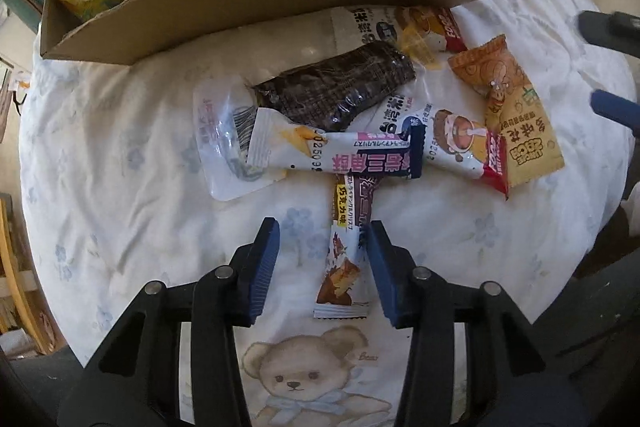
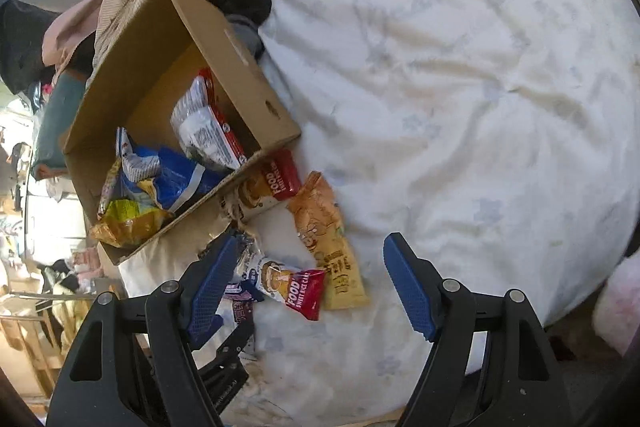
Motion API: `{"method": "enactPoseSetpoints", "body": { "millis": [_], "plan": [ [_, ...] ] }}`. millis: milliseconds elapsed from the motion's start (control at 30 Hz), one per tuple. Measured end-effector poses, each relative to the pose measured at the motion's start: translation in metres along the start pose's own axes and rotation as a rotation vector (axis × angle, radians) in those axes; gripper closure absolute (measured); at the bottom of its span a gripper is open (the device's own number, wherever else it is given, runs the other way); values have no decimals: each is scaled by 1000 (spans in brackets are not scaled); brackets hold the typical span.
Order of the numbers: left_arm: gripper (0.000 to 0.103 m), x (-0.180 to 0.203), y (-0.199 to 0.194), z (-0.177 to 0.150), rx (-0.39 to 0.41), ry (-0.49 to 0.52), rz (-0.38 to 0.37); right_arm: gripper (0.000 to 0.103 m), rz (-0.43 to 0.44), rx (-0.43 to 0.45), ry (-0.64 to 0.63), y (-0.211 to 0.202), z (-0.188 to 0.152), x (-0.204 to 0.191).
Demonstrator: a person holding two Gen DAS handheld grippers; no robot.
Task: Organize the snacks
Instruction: 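Grasp the brown chocolate bar with left tool while right tool grasps orange peanut packet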
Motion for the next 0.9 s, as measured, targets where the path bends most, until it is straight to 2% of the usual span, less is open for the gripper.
{"method": "enactPoseSetpoints", "body": {
  "millis": [33, 100, 200, 300, 433, 533, 633, 700, 733, 767, 900],
  "plan": [
    [77, 0, 1, -1, -3, 9, 1, 25, -23, -5, -24, 6, -1, 0],
    [87, 6, 1, -4, -33, 29, -3, 25, -41, -29, -49, 19, -5, 1],
    [89, 14, -2, -9, -60, 57, 22, 25, -61, -62, -72, 32, -11, 3],
    [90, 16, -12, -19, -61, 41, 39, 25, -112, -47, -170, 42, -16, -1],
    [92, 11, -33, -26, -27, 12, 104, 26, -115, -93, -217, 61, -21, -4],
    [93, 5, -52, -24, 9, -47, 148, 27, -122, -109, -244, 72, -25, -6],
    [93, -2, -71, -18, 45, -96, 192, 37, -131, -107, -290, 74, -30, -10],
    [93, -7, -79, -13, 68, -105, 231, 60, -109, -109, -297, 73, -32, -13],
    [94, -11, -82, -10, 74, -114, 256, 63, -102, -116, -312, 73, -32, -14],
    [94, -14, -85, -9, 79, -123, 268, 70, -96, -112, -318, 72, -33, -15],
    [94, -24, -97, 9, 132, -142, 328, 78, -77, -98, -288, 61, -35, -12]
  ]
}}
Point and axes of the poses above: each gripper's, at about its wrist camera, not at the fingertips, and y roughly the way its jaws point, x to its right, z to its top, the point moved 2 cm from there along y, roughly the way its jaws point, and after that the axes turned 15 degrees about x, right-handed, at the moved point
